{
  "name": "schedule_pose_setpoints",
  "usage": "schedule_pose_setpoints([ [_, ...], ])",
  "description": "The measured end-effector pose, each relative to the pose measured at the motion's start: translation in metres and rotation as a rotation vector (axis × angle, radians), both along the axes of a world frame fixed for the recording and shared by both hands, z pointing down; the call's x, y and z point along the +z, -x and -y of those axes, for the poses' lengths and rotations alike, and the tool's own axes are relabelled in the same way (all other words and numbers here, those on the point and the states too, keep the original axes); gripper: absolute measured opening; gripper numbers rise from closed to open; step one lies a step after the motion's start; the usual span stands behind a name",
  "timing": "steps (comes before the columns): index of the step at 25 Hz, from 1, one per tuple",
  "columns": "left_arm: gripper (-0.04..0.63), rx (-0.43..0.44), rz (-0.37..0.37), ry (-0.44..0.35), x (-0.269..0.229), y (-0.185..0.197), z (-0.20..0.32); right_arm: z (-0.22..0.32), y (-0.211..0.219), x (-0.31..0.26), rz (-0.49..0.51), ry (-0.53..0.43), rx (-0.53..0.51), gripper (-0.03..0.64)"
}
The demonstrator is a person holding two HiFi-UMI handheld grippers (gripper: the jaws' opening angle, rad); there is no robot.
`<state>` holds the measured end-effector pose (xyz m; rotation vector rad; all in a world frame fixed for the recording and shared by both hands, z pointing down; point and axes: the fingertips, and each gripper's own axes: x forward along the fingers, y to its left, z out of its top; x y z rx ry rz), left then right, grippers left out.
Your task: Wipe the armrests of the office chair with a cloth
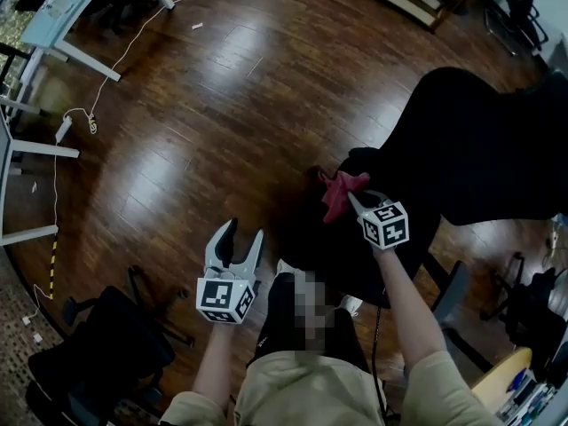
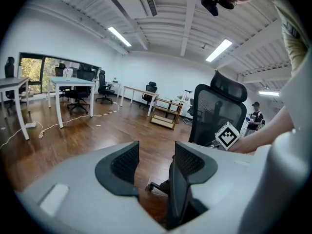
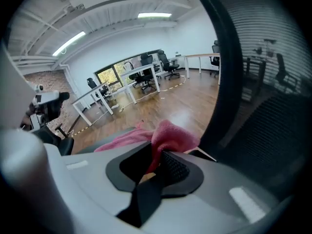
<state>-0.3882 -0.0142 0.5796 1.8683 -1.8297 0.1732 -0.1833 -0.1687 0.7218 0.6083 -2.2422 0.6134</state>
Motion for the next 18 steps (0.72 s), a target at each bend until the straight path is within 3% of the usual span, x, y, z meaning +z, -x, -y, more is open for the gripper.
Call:
schedule_pose_setpoints([
  [5, 0.215, 0.112, 0.004, -0.015, -0.01, -0.038, 0.04, -0.026, -0.03, 0.017, 0.045, 0.059, 0.052, 0.061],
  [9, 0.215, 0.202, 0.024, -0.02, -0.014, -0.062, 0.068, -0.039, -0.058, 0.033, 0.119, 0.119, 0.16, 0.061],
  [12, 0.215, 0.268, 0.033, -0.016, -0.013, -0.084, 0.084, -0.054, -0.067, 0.034, 0.265, 0.19, 0.207, 0.061],
  [18, 0.215, 0.386, 0.047, -0.004, -0.003, -0.121, 0.112, -0.077, -0.027, 0.02, 0.598, 0.329, 0.221, 0.063],
])
